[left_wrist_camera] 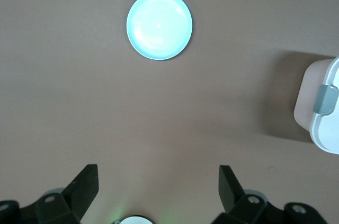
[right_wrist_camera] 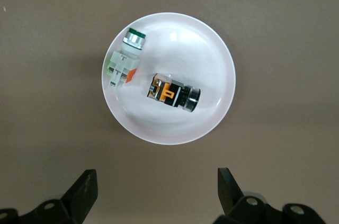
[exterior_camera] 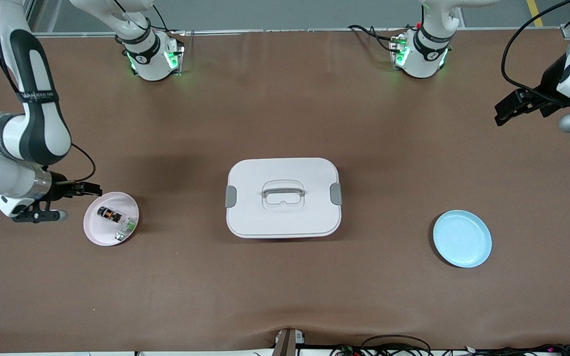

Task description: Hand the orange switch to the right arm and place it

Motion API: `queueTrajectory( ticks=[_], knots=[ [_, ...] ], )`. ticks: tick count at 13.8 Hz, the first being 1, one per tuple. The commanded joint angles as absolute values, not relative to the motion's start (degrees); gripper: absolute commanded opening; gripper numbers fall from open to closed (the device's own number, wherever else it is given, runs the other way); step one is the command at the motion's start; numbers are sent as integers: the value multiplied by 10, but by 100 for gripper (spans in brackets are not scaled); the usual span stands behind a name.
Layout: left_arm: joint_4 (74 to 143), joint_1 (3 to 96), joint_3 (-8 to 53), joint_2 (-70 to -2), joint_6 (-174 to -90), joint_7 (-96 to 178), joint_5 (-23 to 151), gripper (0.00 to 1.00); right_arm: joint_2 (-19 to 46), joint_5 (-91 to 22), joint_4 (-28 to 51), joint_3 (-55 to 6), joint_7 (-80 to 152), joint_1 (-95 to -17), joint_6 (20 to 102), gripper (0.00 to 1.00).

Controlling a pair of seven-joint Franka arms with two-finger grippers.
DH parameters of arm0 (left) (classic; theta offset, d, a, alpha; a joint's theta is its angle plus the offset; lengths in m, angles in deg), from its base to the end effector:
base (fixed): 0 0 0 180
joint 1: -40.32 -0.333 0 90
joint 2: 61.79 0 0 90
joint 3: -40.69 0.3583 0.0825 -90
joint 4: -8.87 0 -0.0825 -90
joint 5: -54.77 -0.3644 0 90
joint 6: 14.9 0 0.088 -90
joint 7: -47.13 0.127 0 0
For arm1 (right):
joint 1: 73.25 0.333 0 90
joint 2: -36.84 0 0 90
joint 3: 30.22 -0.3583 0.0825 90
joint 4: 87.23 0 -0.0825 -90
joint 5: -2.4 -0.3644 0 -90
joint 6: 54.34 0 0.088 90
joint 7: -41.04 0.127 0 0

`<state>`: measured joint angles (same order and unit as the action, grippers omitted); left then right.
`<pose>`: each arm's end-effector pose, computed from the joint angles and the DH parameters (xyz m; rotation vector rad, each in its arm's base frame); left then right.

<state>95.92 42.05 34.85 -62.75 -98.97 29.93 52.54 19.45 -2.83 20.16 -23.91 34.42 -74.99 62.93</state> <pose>0.5140 -0.0636 0.6698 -3.0829 -0.2649 0.0400 0.5985 -0.0736 0.3738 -3.0729 0.1063 0.1874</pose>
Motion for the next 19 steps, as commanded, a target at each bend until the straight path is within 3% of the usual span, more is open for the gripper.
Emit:
queueTrajectory(
  ticks=[1, 10, 15, 19],
  knots=[
    [952, 424, 349, -626, -981, 291, 522, 100, 261, -2, 236, -242, 401, -748, 630, 100],
    [951, 423, 349, -627, -981, 291, 521, 100, 414, 13, 228, -238, 402, -768, 608, 100],
    [950, 424, 349, -625, -982, 291, 521, 100, 397, 13, 80, -241, 402, -765, 439, 100],
    [950, 424, 349, -624, -984, 291, 521, 100, 400, 13, 79, -242, 403, -761, 403, 100]
  ],
)
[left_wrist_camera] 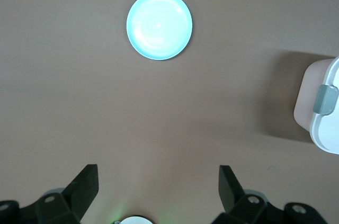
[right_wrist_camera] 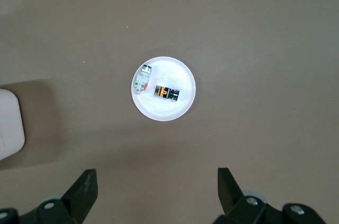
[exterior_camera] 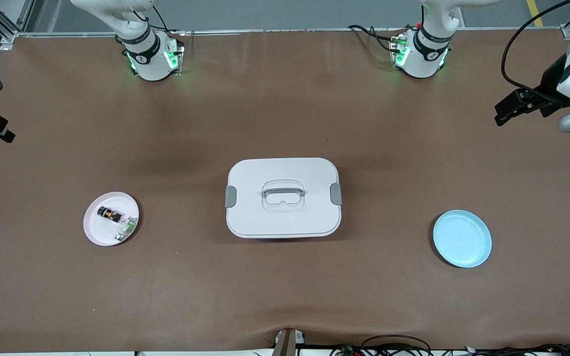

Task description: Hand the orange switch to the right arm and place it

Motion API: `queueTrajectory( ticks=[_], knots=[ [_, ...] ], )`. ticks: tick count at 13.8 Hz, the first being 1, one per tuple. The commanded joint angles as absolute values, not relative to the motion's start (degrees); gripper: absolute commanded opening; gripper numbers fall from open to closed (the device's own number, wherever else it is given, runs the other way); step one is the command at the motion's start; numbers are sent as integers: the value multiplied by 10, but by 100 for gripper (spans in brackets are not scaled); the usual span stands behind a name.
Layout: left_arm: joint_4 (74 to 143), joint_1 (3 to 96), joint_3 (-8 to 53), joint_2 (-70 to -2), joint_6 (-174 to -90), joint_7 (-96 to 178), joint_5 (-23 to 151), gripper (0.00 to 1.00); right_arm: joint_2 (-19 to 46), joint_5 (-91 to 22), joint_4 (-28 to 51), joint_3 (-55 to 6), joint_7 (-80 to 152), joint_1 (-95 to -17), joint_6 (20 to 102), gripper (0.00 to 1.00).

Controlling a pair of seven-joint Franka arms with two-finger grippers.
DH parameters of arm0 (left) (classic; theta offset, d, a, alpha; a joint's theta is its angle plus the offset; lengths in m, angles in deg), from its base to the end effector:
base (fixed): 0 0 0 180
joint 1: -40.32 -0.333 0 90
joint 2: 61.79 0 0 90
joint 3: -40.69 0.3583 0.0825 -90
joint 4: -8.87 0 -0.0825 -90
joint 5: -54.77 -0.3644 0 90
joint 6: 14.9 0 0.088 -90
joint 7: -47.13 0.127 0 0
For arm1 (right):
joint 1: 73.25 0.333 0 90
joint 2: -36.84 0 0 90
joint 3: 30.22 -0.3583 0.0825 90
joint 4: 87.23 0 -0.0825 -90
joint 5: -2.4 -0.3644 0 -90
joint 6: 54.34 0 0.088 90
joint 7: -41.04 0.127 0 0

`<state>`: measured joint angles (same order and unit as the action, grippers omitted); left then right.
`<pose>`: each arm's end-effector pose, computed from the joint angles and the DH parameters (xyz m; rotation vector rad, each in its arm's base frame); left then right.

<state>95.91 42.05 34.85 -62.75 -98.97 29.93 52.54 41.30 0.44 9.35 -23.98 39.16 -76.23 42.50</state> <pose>0.5140 -0.0636 0.6699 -3.0829 -0.2649 0.0397 0.5134 -0.0818 0.6461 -3.0977 0.2029 -0.1330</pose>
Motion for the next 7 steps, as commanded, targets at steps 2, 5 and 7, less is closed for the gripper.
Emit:
queueTrajectory(
  ticks=[2, 5, 7],
  knots=[
    [950, 424, 349, -625, -984, 291, 521, 100, 401, 13, 80, -242, 404, -761, 386, 100],
    [950, 424, 349, -625, -984, 291, 521, 100, 403, 12, 82, -242, 404, -761, 371, 100],
    [950, 424, 349, -625, -984, 292, 520, 100, 407, 12, 87, -242, 404, -762, 366, 100]
  ],
)
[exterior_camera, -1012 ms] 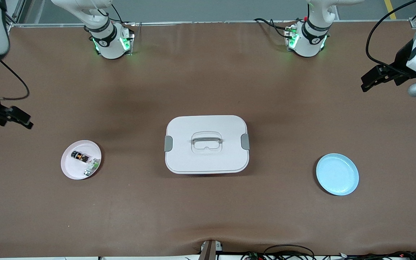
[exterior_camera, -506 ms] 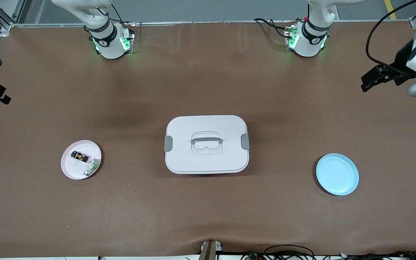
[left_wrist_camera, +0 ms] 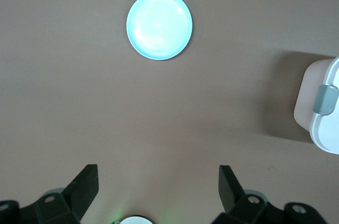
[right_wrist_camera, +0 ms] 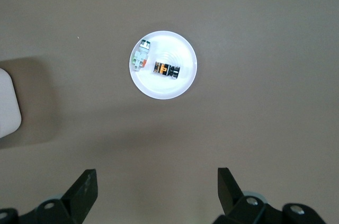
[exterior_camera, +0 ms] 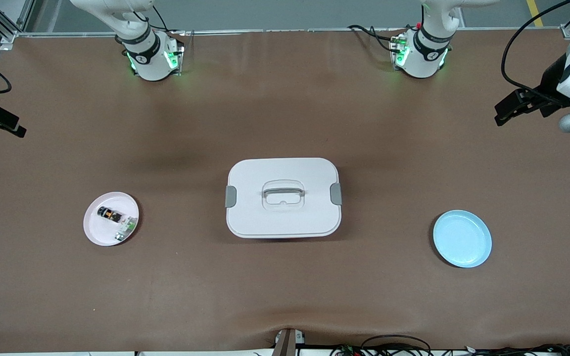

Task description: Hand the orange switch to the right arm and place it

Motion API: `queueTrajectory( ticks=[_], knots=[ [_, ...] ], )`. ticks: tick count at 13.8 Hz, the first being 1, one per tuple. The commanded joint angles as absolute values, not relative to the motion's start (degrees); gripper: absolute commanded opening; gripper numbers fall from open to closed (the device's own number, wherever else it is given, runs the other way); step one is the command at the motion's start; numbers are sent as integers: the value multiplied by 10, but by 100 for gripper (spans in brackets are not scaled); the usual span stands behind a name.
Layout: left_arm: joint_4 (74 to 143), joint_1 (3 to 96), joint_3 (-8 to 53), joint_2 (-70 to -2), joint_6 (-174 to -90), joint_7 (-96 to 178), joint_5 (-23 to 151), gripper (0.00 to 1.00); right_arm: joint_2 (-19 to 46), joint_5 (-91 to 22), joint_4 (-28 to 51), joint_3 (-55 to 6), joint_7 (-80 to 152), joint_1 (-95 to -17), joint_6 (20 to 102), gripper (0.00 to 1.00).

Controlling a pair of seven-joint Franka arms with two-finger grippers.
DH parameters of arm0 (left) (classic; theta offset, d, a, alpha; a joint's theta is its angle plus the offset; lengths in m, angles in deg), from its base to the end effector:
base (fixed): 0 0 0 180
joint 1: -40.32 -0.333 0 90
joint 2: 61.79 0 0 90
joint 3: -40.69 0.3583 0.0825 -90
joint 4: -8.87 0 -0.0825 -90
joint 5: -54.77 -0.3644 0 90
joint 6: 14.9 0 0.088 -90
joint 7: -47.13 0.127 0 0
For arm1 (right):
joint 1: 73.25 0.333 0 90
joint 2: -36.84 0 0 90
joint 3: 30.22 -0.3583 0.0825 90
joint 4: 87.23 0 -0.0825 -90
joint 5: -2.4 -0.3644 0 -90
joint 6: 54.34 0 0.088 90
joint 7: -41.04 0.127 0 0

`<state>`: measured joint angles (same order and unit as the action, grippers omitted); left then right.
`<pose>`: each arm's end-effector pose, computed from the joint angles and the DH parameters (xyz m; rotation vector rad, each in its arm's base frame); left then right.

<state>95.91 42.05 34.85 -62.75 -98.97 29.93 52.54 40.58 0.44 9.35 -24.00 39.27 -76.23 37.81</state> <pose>0.5140 -0.0636 0.6699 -3.0829 -0.2649 0.0397 0.5073 -0.0799 0.6321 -3.0927 0.2027 0.0131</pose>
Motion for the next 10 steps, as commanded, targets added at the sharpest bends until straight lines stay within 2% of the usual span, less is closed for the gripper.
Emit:
queueTrajectory(
  ticks=[1, 7, 10],
  knots=[
    [949, 424, 349, -625, -984, 292, 520, 100, 409, 11, 92, -242, 404, -764, 366, 100],
    [946, 427, 349, -622, -984, 301, 514, 100, 414, 11, 104, -253, 404, -778, 366, 100],
    [939, 425, 350, -622, -984, 305, 514, 100, 432, 11, 104, -310, 402, -823, 363, 100]
  ],
)
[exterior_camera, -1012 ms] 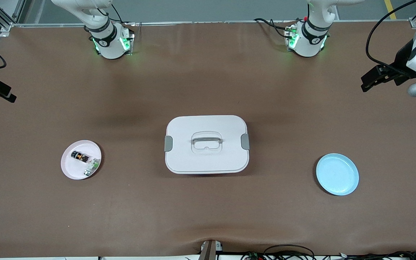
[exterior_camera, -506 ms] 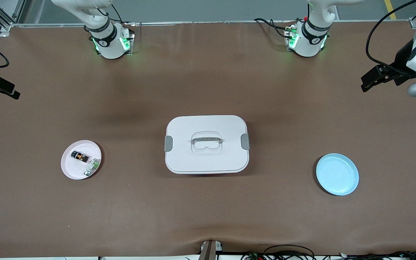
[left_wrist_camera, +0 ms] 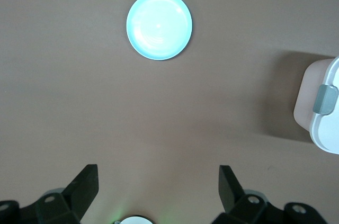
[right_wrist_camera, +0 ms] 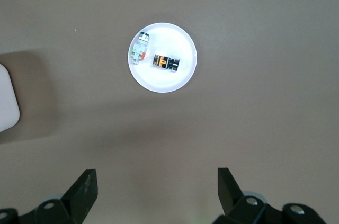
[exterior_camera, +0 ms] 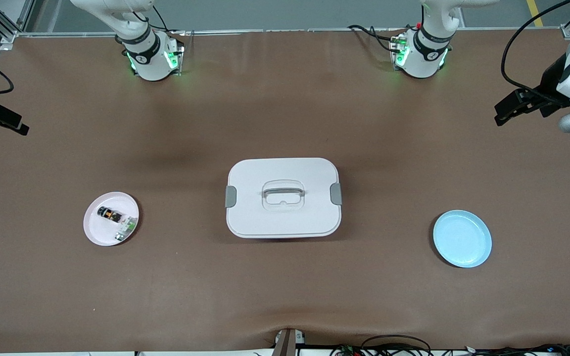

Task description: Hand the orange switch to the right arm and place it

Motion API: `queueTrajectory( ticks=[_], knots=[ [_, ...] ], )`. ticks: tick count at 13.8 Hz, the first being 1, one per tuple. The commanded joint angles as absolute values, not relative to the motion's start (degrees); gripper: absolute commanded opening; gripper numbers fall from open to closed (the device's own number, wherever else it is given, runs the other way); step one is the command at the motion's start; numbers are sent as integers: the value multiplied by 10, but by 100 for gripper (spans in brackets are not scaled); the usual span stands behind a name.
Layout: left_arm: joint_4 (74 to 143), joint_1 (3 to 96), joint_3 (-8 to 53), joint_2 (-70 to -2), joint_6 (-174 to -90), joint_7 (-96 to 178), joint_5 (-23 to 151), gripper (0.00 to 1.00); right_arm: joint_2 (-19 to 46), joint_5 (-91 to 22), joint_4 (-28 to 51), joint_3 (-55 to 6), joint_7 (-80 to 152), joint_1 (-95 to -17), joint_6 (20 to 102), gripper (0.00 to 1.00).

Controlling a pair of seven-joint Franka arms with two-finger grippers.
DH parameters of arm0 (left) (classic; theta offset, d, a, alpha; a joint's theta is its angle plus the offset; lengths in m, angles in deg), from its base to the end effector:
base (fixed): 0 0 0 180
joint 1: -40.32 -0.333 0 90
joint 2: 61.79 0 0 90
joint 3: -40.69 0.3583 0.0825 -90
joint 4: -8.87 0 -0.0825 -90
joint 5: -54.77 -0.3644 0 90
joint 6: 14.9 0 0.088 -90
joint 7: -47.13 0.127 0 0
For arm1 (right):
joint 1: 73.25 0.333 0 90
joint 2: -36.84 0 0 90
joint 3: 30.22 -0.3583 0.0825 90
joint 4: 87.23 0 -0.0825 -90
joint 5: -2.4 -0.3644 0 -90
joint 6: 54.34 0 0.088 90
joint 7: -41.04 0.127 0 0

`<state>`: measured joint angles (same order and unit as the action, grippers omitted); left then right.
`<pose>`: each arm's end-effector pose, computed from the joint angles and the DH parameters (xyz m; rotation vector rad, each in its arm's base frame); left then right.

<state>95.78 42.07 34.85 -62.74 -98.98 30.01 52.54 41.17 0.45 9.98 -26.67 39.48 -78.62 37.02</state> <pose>0.5141 -0.0638 0.6708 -3.0837 -0.2624 0.0363 0.5023 -0.0759 0.6313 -3.0939 0.2006 0.0357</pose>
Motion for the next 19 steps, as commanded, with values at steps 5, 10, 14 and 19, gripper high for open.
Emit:
queueTrajectory(
  ticks=[5, 10, 14, 19],
  knots=[
    [940, 423, 350, -621, -984, 311, 514, 100, 456, 10, 103, -313, 404, -816, 344, 100],
    [939, 426, 345, -626, -981, 350, 514, 100, 459, 8, 102, -303, 404, -808, 339, 100],
    [938, 424, 337, -629, -981, 350, 514, 100, 459, 7, 102, -300, 404, -807, 338, 100],
    [929, 420, 337, -630, -977, 366, 518, 100, 459, 7, 101, -301, 404, -807, 334, 100]
  ],
)
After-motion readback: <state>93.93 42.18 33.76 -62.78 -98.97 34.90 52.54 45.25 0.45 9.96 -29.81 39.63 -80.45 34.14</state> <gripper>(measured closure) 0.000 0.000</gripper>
